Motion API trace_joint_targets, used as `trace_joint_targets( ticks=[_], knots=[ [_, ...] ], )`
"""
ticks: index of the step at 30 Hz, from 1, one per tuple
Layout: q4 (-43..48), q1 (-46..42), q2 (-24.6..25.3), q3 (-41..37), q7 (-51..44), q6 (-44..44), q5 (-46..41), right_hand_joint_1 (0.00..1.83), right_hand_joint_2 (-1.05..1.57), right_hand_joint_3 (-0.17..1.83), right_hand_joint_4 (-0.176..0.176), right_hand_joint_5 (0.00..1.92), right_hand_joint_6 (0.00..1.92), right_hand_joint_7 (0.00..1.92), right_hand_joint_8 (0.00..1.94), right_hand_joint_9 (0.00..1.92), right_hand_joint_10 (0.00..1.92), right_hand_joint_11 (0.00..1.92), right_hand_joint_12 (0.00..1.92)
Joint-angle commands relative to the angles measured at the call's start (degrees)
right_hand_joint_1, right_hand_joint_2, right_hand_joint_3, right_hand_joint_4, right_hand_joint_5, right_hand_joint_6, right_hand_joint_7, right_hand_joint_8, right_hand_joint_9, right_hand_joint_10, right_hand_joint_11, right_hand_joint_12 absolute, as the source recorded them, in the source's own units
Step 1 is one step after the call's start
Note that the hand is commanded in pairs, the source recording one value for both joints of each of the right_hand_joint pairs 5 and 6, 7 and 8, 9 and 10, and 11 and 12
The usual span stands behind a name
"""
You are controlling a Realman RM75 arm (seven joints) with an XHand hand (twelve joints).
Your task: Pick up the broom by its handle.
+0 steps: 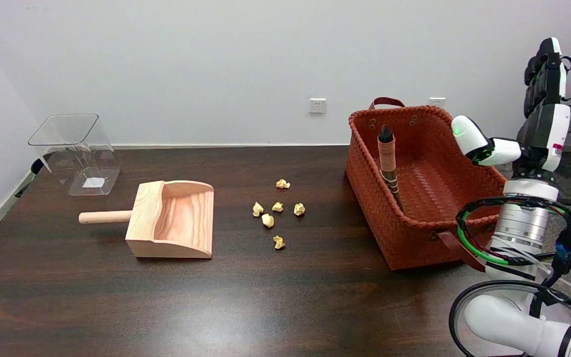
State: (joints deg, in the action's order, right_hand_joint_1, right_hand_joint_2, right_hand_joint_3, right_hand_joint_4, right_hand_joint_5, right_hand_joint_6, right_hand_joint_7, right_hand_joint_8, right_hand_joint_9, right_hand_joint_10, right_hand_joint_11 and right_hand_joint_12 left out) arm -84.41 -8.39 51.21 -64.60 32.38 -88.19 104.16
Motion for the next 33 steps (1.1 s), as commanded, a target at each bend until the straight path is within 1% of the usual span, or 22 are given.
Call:
trace_joint_targets(
  ticks=[1, 12, 18, 21, 24, 26, 30, 31, 33],
  knots=[
    [-0.14, 1.14, 0.35, 0.73, -2.16, 2.02, -1.5, 0.96, -0.18, 1.14, 0.0, 0.15, 0.15, 0.09, 0.09, 0.15, 0.15, 0.15, 0.15],
    [3.13, 1.24, 0.28, -1.9, -1.52, 1.93, -2.39, 0.96, -0.2, 1.16, 0.0, 0.15, 0.15, 0.1, 0.1, 0.15, 0.15, 0.15, 0.15],
    [1.11, 0.84, 0.36, -0.38, -2.0, 2.32, -2.06, 0.96, -0.21, 1.17, 0.0, 0.15, 0.15, 0.09, 0.09, 0.15, 0.15, 0.15, 0.15],
    [-2.26, -1.57, 0.39, 0.39, -2.23, 4.27, -2.04, 0.97, -0.2, 1.14, 0.0, 0.15, 0.15, 0.1, 0.1, 0.15, 0.15, 0.15, 0.15],
    [-6.51, -4.91, 1.22, 0.25, -6.21, 6.8, -1.5, 0.98, -0.19, 1.12, 0.0, 0.16, 0.16, 0.13, 0.13, 0.16, 0.16, 0.16, 0.16],
    [-8.65, -6.94, 1.72, 0.07, -11.22, 8.55, -0.27, 0.99, -0.21, 1.11, 0.0, 0.16, 0.16, 0.15, 0.15, 0.16, 0.16, 0.16, 0.16],
    [-11.72, -8.83, 1.81, 1.74, -15.01, 11.69, 0.42, 1.0, -0.34, 1.16, 0.0, 0.22, 0.22, 0.17, 0.17, 0.22, 0.22, 0.22, 0.22],
    [-12.29, -9.11, 1.88, 2.27, -15.74, 12.55, 0.48, 1.0, -0.39, 1.17, 0.0, 0.21, 0.21, 0.18, 0.18, 0.21, 0.21, 0.21, 0.21],
    [-12.93, -9.19, 1.88, 3.12, -16.78, 13.86, 0.58, 1.01, -0.51, 1.17, 0.0, 0.12, 0.12, 0.18, 0.18, 0.12, 0.12, 0.12, 0.12]
  ],
)
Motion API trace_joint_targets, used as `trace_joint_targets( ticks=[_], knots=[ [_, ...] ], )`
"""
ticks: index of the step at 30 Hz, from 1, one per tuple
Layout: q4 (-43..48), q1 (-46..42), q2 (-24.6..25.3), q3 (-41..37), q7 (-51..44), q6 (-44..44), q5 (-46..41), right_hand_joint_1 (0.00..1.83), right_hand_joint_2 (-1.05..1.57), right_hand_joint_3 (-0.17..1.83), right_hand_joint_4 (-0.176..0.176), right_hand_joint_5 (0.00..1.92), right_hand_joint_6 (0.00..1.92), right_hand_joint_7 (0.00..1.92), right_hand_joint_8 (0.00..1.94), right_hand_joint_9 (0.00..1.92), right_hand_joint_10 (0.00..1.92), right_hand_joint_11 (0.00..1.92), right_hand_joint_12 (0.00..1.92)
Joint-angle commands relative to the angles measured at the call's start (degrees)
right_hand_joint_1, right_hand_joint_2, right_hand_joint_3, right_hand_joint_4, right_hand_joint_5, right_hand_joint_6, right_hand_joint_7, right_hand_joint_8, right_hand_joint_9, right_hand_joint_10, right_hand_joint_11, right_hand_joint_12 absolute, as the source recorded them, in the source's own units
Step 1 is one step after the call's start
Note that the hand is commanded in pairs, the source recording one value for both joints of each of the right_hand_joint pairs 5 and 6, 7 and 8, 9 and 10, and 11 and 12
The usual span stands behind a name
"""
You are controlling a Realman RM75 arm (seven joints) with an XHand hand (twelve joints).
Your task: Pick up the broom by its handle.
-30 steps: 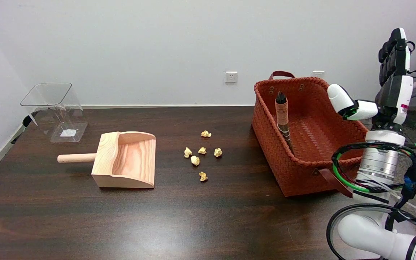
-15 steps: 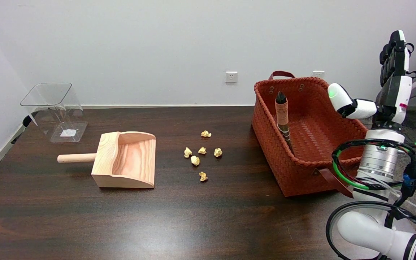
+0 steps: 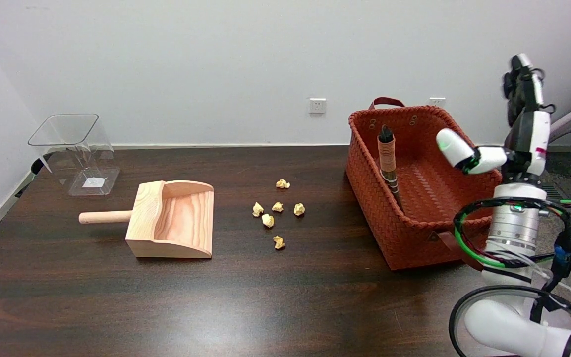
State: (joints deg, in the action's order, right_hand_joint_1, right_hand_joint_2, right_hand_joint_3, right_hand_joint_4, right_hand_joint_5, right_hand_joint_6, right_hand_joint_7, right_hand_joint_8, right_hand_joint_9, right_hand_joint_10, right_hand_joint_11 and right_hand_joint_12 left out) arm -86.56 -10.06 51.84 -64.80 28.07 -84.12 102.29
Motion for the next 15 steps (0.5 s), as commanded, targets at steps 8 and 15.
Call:
trace_joint_targets(
  ticks=[8, 15],
  knots=[
    [-11.75, -6.92, 1.04, 2.88, -15.74, 16.82, 2.17, 1.06, -0.62, 1.09, 0.0, 0.0, 0.0, 0.16, 0.16, 0.0, 0.0, 0.0, 0.0],
    [-11.03, -2.94, -0.44, 3.37, -15.74, 21.71, 0.89, 1.08, -0.61, 1.09, 0.0, 0.0, 0.0, 0.15, 0.15, 0.0, 0.0, 0.0, 0.0]
  ],
)
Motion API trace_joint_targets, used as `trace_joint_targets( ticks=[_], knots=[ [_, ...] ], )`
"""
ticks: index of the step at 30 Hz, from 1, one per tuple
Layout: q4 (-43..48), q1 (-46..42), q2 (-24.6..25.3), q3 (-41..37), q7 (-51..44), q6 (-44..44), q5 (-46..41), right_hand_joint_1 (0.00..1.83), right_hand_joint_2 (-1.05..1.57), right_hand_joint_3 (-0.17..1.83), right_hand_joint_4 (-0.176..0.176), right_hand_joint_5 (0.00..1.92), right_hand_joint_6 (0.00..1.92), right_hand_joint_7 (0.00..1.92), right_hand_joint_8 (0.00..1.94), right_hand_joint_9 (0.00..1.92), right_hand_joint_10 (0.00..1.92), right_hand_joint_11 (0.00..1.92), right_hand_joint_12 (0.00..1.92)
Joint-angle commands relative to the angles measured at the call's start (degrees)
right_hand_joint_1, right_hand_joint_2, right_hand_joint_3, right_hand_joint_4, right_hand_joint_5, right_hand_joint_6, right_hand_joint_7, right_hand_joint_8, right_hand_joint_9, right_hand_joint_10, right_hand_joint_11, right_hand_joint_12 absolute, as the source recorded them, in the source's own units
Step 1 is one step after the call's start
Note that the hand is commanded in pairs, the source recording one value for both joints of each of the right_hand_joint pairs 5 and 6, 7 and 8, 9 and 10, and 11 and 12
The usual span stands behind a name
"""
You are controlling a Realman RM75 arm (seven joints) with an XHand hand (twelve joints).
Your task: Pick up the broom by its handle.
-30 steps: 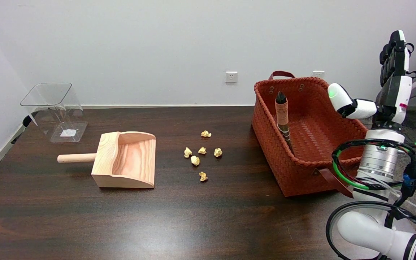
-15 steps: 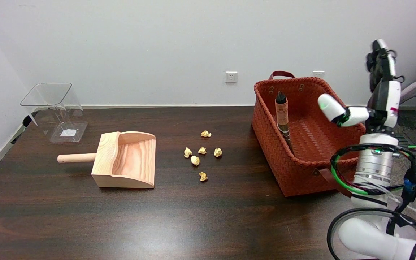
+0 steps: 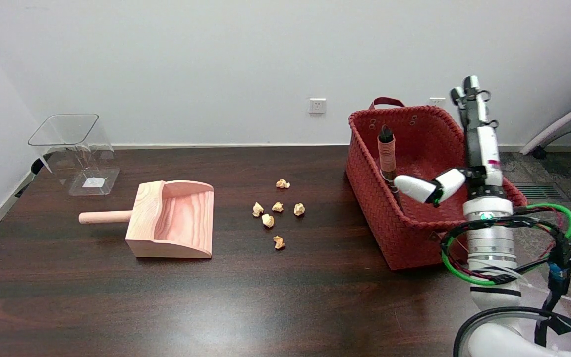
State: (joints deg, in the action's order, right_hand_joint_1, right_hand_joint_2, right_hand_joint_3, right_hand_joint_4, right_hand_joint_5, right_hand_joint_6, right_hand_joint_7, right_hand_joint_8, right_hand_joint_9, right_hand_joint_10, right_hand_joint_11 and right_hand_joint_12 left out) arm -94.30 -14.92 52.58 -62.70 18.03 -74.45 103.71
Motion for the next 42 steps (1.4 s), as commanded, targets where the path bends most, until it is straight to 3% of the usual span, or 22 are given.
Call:
trace_joint_targets(
  ticks=[1, 26, 42],
  knots=[
    [-3.14, 2.52, -1.29, 1.34, -5.71, 12.6, -1.02, 1.08, -0.61, 1.09, 0.0, 0.0, 0.0, 0.15, 0.15, 0.0, 0.0, 0.0, 0.0],
    [3.81, 6.72, -1.29, 4.07, -2.76, 13.96, -2.77, 1.07, -0.61, 1.13, 0.0, 0.01, 0.01, 0.1, 0.1, 0.01, 0.01, 0.01, 0.01],
    [5.88, 7.87, 0.18, 4.55, 0.04, 15.26, -3.06, 1.06, -0.5, 1.06, 0.0, 0.14, 0.14, 0.25, 0.25, 0.14, 0.14, 0.14, 0.14]
  ],
)
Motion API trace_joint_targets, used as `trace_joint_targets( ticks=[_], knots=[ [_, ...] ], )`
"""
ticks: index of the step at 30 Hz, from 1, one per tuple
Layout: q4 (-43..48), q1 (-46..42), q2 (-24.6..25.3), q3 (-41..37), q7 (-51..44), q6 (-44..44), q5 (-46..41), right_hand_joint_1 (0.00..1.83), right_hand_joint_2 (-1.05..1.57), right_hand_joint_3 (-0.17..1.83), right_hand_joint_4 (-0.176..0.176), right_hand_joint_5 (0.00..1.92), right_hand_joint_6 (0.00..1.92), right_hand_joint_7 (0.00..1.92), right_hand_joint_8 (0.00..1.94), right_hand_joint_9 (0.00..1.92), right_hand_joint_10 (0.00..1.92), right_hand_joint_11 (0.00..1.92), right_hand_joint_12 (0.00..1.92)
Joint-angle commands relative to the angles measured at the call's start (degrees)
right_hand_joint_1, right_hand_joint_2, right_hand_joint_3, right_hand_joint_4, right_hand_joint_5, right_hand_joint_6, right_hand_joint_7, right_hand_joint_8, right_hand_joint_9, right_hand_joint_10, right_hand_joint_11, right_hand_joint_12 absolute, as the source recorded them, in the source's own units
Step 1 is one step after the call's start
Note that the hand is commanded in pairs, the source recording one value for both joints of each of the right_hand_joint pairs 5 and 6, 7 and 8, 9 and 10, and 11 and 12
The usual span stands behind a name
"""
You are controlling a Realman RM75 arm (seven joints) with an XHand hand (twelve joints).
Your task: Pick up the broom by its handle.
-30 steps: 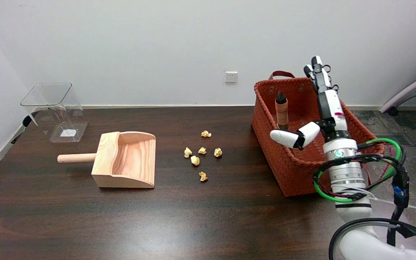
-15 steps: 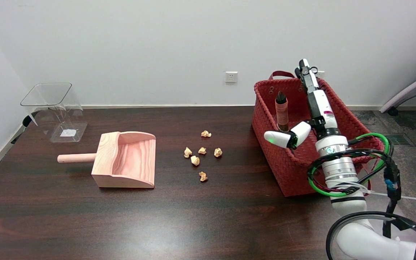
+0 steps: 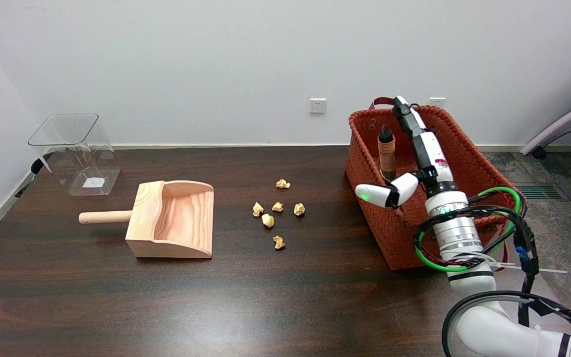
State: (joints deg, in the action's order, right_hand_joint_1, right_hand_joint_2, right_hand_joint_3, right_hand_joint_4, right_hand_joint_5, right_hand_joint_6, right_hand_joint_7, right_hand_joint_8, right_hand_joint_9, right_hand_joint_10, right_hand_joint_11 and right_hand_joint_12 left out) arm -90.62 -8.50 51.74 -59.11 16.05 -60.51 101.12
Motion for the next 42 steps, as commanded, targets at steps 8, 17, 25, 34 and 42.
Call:
trace_joint_targets(
  ticks=[8, 17, 25, 34, 42],
  knots=[
    [1.64, 2.57, 1.19, 1.02, 2.02, 2.86, -0.47, 1.06, -0.42, 1.01, 0.0, 0.17, 0.17, 0.48, 0.48, 0.17, 0.17, 0.17, 0.17],
    [1.88, 3.75, 2.06, 1.18, 5.71, 5.12, -0.47, 1.06, -0.32, 0.89, 0.0, 0.31, 0.31, 0.91, 0.91, 0.31, 0.31, 0.31, 0.31],
    [1.56, 4.05, 2.14, 1.18, 6.1, 5.32, -0.47, 1.06, -0.26, 0.93, 0.0, 0.64, 0.64, 1.26, 1.26, 0.64, 0.64, 0.64, 0.64],
    [1.58, 4.79, 2.38, 1.76, 6.1, 5.32, -0.55, 1.02, -0.09, 1.0, 0.0, 1.17, 1.17, 1.56, 1.56, 1.17, 1.17, 1.17, 1.17],
    [1.98, 6.15, 2.38, 2.96, 6.1, 5.32, -1.43, 0.99, 0.14, 0.96, 0.0, 1.79, 1.79, 1.77, 1.77, 1.79, 1.79, 1.79, 1.79]
  ],
)
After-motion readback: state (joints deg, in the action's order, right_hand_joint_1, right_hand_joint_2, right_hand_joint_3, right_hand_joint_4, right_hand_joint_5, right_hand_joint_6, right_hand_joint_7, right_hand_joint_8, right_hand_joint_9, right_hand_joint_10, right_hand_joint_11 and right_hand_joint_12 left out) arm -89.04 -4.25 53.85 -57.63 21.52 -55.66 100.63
